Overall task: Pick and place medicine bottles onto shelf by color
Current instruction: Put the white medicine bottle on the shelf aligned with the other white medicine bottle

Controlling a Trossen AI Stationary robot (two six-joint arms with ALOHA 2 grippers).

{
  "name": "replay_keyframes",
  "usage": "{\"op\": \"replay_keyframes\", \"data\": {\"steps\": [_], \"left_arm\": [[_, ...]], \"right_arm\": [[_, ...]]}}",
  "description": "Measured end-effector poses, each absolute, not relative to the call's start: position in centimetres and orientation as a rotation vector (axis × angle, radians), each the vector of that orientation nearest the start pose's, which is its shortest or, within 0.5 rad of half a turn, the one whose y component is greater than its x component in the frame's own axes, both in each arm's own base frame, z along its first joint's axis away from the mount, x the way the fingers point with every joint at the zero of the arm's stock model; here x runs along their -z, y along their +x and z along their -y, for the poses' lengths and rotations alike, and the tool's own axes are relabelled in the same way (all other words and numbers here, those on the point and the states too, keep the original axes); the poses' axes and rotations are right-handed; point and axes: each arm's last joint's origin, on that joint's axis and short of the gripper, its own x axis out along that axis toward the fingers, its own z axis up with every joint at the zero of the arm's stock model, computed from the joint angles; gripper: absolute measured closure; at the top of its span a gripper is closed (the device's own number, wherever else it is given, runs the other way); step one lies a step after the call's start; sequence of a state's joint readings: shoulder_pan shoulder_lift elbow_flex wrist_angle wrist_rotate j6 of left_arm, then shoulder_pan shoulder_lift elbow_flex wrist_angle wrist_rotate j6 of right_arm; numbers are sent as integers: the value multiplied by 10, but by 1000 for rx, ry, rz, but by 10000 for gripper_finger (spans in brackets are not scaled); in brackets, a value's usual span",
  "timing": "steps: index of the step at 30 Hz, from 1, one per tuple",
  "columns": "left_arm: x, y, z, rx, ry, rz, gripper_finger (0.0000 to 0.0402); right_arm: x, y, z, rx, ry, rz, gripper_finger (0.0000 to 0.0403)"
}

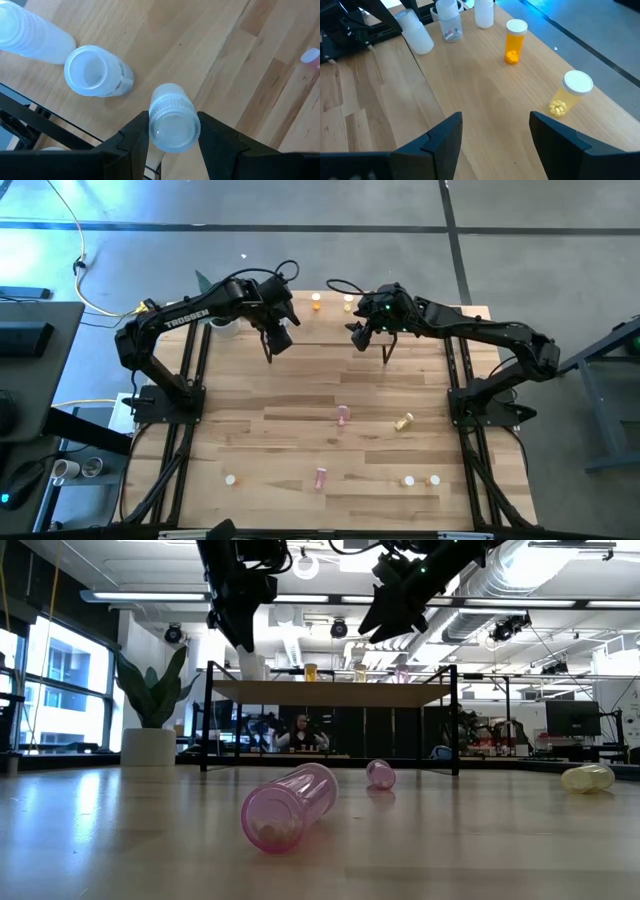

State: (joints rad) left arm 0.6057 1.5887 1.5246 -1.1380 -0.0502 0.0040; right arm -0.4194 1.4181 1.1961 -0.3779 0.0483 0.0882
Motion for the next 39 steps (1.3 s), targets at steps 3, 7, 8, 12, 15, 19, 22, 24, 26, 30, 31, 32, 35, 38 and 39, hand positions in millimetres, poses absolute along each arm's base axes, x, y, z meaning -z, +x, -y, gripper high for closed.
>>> {"op": "replay_keyframes", "data": {"steps": [3,7,8,12,15,19,22,24,26,30,31,32,35,38,39], "left_arm": [[-325,251,-177,-570,-335,-1188,261],[-329,251,-177,-558,-312,-1181,261],[-329,251,-177,-558,-313,-1183,261],[-329,250,-179,-559,-319,-1179,261],[-326,253,-181,-554,-325,-1188,261],[-324,255,-182,-553,-326,-1190,261],[-324,255,-182,-553,-326,-1189,261],[-324,255,-182,-553,-326,-1189,261],[-324,255,-182,-553,-326,-1189,260],[-323,255,-182,-556,-324,-1190,255],[-323,255,-182,-556,-324,-1190,253],[-323,255,-182,-558,-322,-1190,250],[-323,256,-183,-572,-312,-1194,242],[-322,255,-184,-588,-301,-1201,235],[-322,255,-184,-593,-298,-1202,233]], "right_arm": [[-314,284,128,480,196,-575,181],[-314,284,128,480,196,-575,181],[-314,284,128,479,196,-575,181],[-314,284,128,480,196,-575,181],[-314,284,128,480,196,-575,181],[-314,284,128,480,196,-575,181],[-314,284,128,480,196,-575,181],[-314,284,128,480,196,-575,181],[-314,284,128,479,196,-576,181],[-314,284,128,480,197,-583,181],[-313,284,128,479,198,-586,181],[-313,284,128,479,198,-590,181],[-312,283,128,479,201,-603,181],[-312,283,127,479,202,-610,181],[-311,283,127,479,202,-611,181]]}}
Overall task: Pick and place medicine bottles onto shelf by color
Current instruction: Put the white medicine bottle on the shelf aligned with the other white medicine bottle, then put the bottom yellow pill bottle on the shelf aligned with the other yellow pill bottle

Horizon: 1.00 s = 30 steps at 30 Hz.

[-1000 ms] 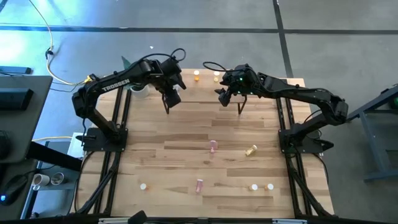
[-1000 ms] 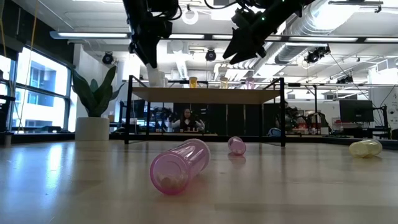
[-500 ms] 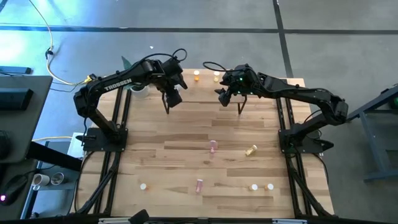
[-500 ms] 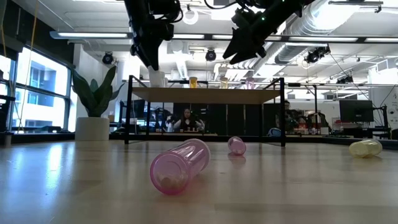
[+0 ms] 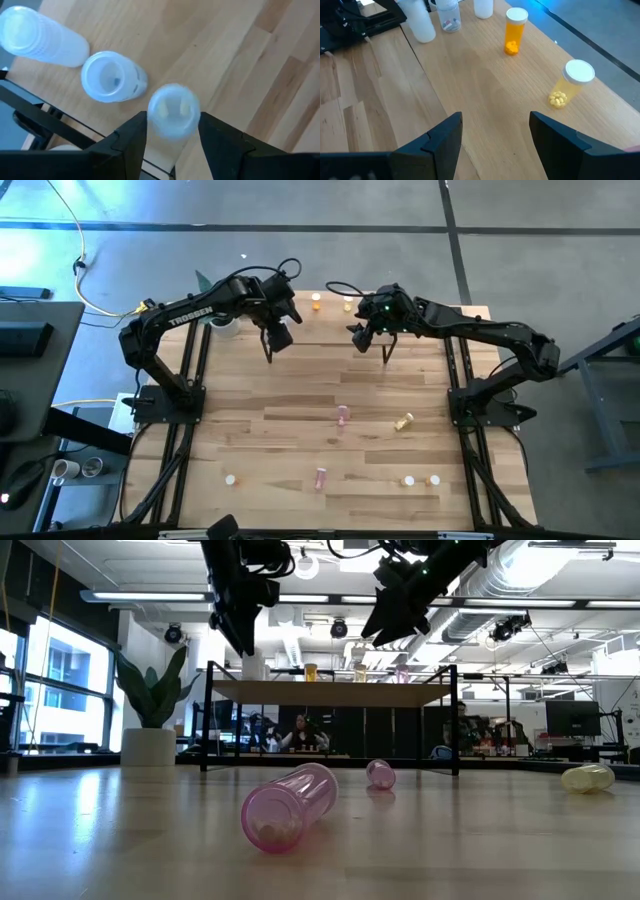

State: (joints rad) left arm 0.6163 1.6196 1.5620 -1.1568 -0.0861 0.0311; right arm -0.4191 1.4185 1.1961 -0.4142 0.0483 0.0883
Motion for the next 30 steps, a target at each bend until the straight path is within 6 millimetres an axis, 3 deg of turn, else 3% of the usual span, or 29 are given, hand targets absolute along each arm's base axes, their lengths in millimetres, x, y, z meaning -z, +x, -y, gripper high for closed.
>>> {"op": "replay_keyframes", "data": {"steps": [15,30], "left_arm": [[-324,254,-183,-598,-295,-1201,232],[-351,235,-170,-625,-276,-1109,232]], "right_arm": [[-311,283,127,479,202,-611,181],[-311,283,127,485,220,-607,181]]}}
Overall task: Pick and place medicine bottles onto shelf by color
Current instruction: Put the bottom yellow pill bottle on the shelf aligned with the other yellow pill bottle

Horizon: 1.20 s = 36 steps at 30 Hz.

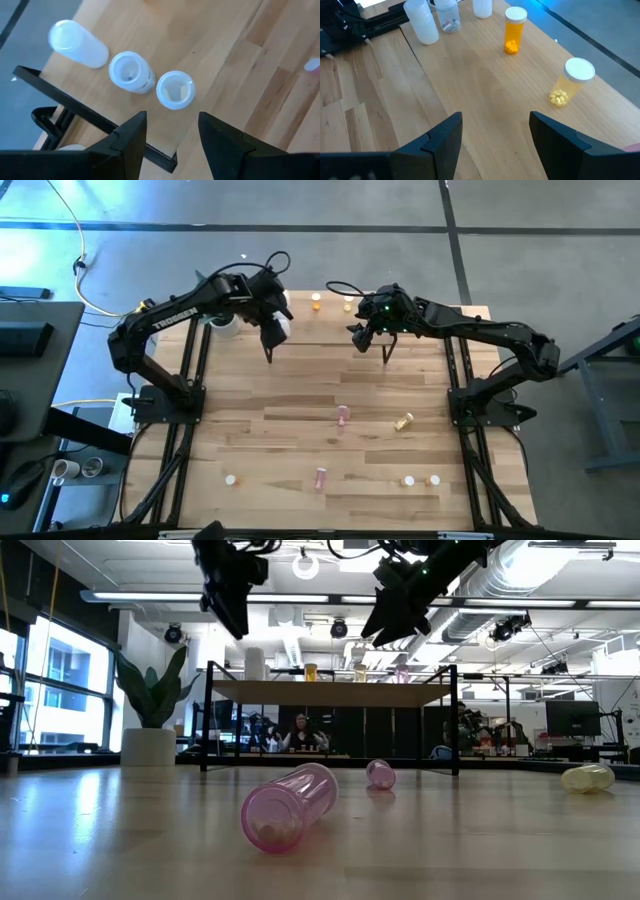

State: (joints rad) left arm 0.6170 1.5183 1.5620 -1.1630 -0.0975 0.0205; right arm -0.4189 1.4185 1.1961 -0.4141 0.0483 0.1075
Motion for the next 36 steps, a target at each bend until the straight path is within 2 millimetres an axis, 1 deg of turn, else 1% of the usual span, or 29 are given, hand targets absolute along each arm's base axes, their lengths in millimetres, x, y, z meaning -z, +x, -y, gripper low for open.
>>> {"op": "replay_keyframes", "data": {"steps": [6,9,12,14,17,20,23,26,30,36], "left_arm": [[-369,222,-158,-652,-307,-1025,232],[-379,216,-148,-651,-307,-984,232],[-387,211,-137,-640,-302,-944,232],[-389,208,-129,-621,-288,-928,232],[-384,206,-119,-597,-279,-920,232],[-372,208,-110,-576,-280,-890,232],[-359,210,-102,-546,-267,-894,232],[-350,211,-94,-520,-266,-897,232],[-342,208,-81,-453,-273,-903,232],[-333,203,-61,-362,-262,-876,232]], "right_arm": [[-311,284,123,481,246,-601,181],[-311,287,116,458,243,-612,181],[-309,289,107,445,280,-622,181],[-308,290,101,436,304,-636,181],[-306,292,91,425,345,-658,181],[-304,293,81,421,407,-671,181],[-304,295,69,423,491,-671,181],[-303,298,55,422,583,-672,181],[-301,299,36,433,722,-684,181],[-292,290,5,515,913,-814,181]]}}
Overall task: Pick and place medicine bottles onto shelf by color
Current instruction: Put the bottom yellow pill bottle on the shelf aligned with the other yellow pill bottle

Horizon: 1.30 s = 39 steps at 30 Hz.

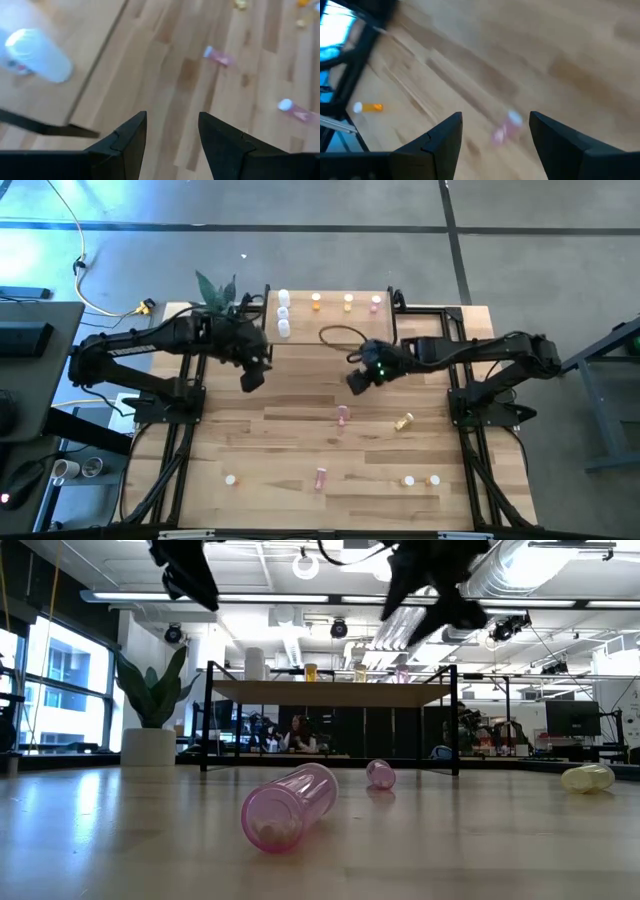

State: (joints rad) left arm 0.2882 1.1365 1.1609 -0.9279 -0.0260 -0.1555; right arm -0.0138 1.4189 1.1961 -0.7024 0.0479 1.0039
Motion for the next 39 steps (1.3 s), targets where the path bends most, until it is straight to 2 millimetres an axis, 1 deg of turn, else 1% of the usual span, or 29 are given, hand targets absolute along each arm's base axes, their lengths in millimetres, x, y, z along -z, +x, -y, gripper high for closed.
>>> {"op": "replay_keyframes", "data": {"steps": [3,9,14,16,20,24,28,35,39], "left_arm": [[-330,201,-53,-323,-269,-859,232],[-329,202,-42,-259,-235,-873,232],[-329,203,-35,-216,-189,-882,232],[-329,203,-33,-205,-181,-884,232],[-329,203,-29,-188,-173,-886,232],[-329,204,-26,-178,-172,-887,232],[-329,204,-25,-185,-195,-886,232],[-328,205,-25,-230,-282,-882,231],[-326,206,-26,-292,-392,-875,228]], "right_arm": [[-287,285,-10,578,1010,-871,181],[-284,276,-40,673,1139,-906,181],[-283,268,-71,644,1188,-982,181],[-282,263,-85,624,1177,-1015,181],[-281,252,-110,558,1111,-1078,181],[-280,240,-129,503,1034,-1138,181],[-280,227,-147,404,906,-1195,181],[-279,211,-169,205,672,-1246,181],[-279,202,-179,93,534,-1254,181]]}}
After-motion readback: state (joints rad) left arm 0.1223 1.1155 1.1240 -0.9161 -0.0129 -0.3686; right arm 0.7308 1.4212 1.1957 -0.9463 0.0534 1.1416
